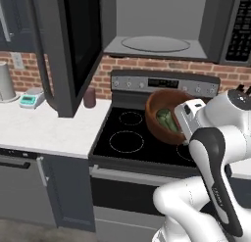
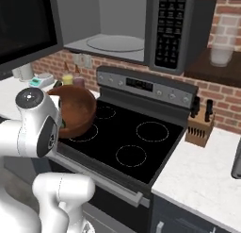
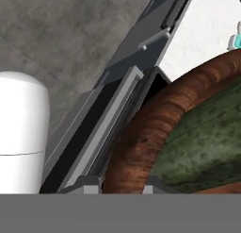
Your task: Pick the cucumber from the sink and place it in the bowl. Then pick the bowl and place it in the microwave. Then close the microwave door and press the start button.
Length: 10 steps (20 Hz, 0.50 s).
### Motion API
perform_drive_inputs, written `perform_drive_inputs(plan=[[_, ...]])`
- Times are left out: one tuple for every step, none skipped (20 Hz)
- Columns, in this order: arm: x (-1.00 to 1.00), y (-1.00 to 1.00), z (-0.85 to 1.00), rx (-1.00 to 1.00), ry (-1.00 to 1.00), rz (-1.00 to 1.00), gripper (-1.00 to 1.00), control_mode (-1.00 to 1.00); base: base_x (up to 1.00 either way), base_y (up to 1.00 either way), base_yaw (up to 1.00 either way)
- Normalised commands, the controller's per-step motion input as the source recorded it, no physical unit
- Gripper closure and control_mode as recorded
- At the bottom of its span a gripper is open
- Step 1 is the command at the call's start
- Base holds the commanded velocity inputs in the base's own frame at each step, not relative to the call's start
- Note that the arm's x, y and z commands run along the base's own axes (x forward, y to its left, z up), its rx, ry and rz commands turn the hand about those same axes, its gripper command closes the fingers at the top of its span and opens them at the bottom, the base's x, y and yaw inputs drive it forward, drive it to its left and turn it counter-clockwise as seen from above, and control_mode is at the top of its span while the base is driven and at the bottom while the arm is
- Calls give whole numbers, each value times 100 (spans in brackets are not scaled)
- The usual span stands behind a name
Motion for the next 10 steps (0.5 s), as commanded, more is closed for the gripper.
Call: perform_drive_inputs(plan=[[0, 0, 0, 0, 0, 0, 100, 100, 36, -34, 23], [0, 0, 0, 0, 0, 0, 100, 100, 39, -38, 25], [0, 0, 0, 0, 0, 0, 100, 100, 35, -39, 25], [0, 0, 0, 0, 0, 0, 100, 100, 32, -39, 25], [0, 0, 0, 0, 0, 0, 100, 100, 32, -40, 25], [0, 0, 0, 0, 0, 0, 100, 100, 26, -37, 25], [0, 0, 0, 0, 0, 0, 100, 100, 21, -33, 24], [0, 0, 0, 0, 0, 0, 100, 100, 14, -26, 21], [0, 0, 0, 0, 0, 0, 100, 100, 6, -24, 20], [0, 0, 0, 0, 0, 0, 100, 100, 3, -19, 18]])
